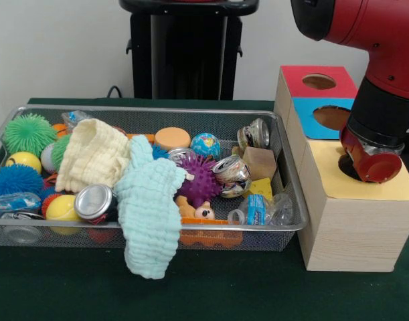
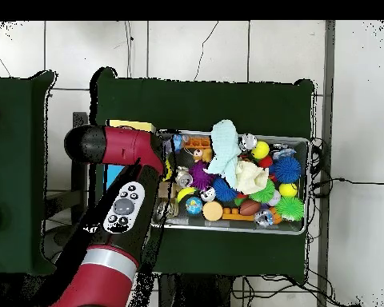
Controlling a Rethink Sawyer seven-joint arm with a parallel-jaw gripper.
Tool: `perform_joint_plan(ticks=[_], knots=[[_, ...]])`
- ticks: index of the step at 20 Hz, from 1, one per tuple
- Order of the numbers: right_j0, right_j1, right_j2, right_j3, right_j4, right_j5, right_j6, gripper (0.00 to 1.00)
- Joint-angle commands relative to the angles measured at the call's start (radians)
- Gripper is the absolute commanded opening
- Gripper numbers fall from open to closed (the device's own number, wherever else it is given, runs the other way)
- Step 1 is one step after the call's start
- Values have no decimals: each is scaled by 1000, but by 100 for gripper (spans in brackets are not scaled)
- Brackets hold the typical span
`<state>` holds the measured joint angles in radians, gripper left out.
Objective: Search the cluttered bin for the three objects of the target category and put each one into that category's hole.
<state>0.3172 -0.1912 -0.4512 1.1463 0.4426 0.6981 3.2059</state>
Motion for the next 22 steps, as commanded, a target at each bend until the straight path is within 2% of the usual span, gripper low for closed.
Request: perform_joint_plan(ticks=[1, 9, 16, 22], knots=[[-39, -13, 69, 114, -15, 88, 63, 0], [-42, -60, 49, 90, -25, 160, 47, 0], [-44, -133, 4, 19, -51, 330, 38, 0], [-48, -165, -19, -24, -58, 402, 39, 0]])
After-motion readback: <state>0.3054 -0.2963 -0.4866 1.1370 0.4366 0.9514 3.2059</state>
